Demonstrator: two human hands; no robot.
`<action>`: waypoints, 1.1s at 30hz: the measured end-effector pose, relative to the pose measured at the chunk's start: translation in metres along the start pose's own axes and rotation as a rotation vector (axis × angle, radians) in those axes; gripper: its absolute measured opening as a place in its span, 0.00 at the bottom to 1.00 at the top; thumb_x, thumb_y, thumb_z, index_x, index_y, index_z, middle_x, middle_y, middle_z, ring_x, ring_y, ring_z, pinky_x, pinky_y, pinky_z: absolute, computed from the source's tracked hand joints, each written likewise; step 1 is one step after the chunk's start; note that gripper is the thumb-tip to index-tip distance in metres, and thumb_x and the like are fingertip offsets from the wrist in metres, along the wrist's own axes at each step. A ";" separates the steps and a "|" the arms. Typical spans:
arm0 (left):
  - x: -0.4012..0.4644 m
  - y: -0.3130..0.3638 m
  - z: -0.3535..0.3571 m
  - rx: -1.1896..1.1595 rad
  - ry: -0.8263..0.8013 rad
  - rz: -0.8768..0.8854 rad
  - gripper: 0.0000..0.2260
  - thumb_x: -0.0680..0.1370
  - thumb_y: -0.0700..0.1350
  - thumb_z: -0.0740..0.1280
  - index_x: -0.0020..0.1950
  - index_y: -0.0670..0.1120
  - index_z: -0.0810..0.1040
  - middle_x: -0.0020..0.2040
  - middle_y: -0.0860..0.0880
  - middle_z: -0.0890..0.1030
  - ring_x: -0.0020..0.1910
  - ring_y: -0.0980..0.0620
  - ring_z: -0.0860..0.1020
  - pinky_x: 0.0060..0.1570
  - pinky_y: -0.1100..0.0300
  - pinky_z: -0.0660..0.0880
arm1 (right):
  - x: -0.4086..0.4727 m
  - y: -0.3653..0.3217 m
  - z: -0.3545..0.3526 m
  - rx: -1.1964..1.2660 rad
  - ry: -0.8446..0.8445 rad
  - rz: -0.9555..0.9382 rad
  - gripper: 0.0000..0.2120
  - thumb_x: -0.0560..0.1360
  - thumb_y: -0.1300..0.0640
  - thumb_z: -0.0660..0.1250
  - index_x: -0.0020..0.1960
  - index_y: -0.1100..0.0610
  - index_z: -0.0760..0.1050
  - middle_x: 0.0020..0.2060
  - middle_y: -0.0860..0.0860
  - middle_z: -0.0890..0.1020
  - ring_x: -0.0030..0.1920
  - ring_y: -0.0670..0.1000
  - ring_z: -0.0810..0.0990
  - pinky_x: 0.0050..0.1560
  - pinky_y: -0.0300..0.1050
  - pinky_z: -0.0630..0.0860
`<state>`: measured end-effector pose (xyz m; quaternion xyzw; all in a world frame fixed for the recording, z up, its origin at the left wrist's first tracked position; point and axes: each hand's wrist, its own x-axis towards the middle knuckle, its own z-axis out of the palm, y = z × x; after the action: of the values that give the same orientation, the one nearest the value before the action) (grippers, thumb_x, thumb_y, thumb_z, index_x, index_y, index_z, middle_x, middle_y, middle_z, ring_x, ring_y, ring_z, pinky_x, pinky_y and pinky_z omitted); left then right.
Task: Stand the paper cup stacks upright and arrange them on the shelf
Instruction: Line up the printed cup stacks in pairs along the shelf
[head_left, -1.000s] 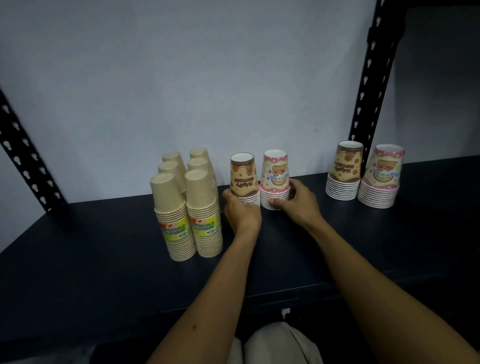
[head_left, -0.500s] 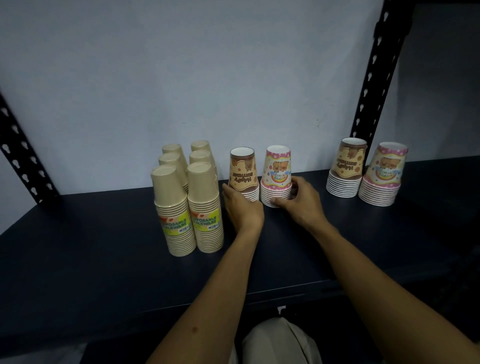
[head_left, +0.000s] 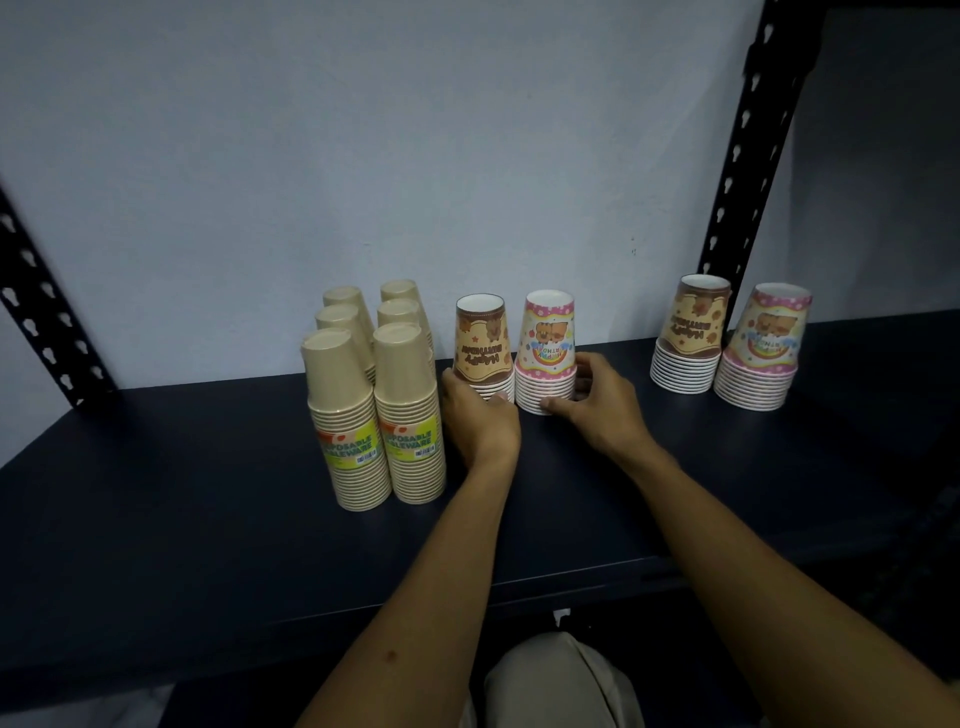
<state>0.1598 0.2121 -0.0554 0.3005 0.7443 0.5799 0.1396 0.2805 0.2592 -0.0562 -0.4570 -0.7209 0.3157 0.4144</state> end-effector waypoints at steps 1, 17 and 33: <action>0.000 0.000 0.000 0.002 0.001 0.001 0.27 0.74 0.37 0.70 0.72 0.42 0.66 0.68 0.44 0.74 0.67 0.44 0.73 0.65 0.50 0.72 | 0.000 0.000 0.000 -0.001 0.000 -0.001 0.32 0.68 0.60 0.77 0.68 0.59 0.68 0.63 0.54 0.78 0.55 0.44 0.76 0.53 0.35 0.73; -0.005 0.001 -0.002 0.047 0.026 0.026 0.27 0.74 0.38 0.72 0.70 0.42 0.66 0.68 0.43 0.74 0.67 0.44 0.73 0.62 0.52 0.73 | -0.001 -0.003 -0.001 -0.013 -0.021 0.010 0.30 0.70 0.62 0.75 0.69 0.59 0.67 0.65 0.54 0.77 0.57 0.45 0.75 0.54 0.36 0.71; -0.008 0.000 -0.003 0.119 0.036 0.070 0.27 0.74 0.39 0.71 0.71 0.42 0.65 0.68 0.43 0.72 0.68 0.45 0.71 0.64 0.53 0.71 | -0.001 -0.002 -0.001 -0.015 -0.023 0.009 0.31 0.71 0.62 0.75 0.70 0.59 0.67 0.64 0.54 0.77 0.56 0.45 0.75 0.55 0.37 0.72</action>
<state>0.1643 0.2054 -0.0554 0.3236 0.7687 0.5448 0.0875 0.2812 0.2574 -0.0542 -0.4595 -0.7259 0.3174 0.4014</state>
